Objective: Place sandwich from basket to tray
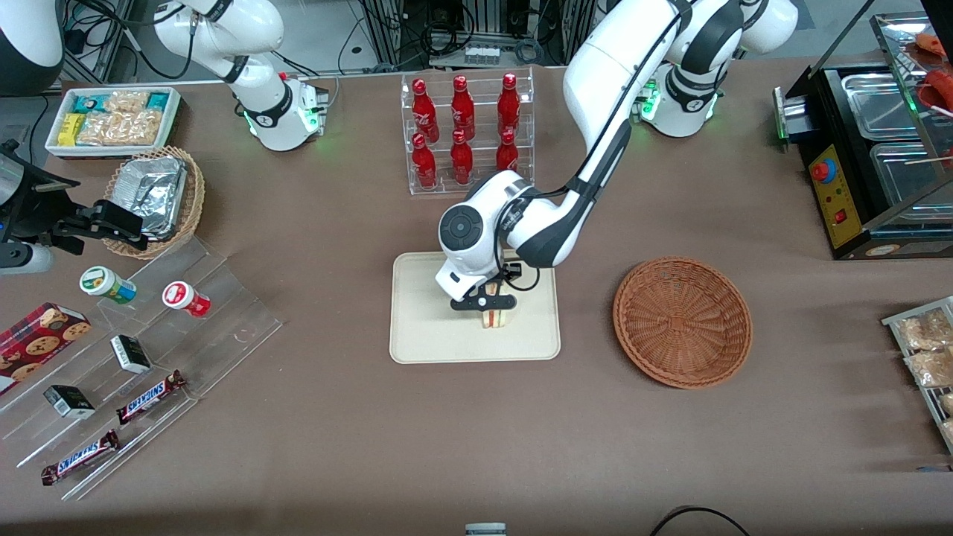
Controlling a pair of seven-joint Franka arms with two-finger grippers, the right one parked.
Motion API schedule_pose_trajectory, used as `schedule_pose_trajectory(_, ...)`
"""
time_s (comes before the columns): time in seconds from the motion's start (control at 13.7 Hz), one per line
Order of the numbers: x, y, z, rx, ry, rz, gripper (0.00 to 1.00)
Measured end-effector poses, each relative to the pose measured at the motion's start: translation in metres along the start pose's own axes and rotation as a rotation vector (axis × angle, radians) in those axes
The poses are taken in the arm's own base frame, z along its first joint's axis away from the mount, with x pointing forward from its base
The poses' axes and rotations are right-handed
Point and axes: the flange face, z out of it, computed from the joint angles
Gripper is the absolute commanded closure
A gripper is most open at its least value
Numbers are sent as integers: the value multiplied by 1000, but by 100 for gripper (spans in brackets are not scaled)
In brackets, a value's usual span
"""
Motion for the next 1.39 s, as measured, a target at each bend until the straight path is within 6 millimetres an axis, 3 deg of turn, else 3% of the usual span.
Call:
schedule_pose_trajectory(0.15,2,0,-4,-4,6,-2,1)
schedule_pose_trajectory(0.29,6,-2,-21,-13,19,-9,1)
schedule_pose_trajectory(0.36,7,-6,-37,-16,24,-17,1)
schedule_pose_trajectory(0.51,12,-26,-89,-28,42,-66,1)
schedule_pose_trajectory(0.8,20,-118,-214,-70,53,-176,1)
schedule_pose_trajectory(0.95,17,-164,-260,-83,58,-227,1)
schedule_pose_trajectory(1.09,15,-208,-290,-85,51,-278,1)
schedule_pose_trajectory(1.39,21,-292,-320,-80,25,-378,1)
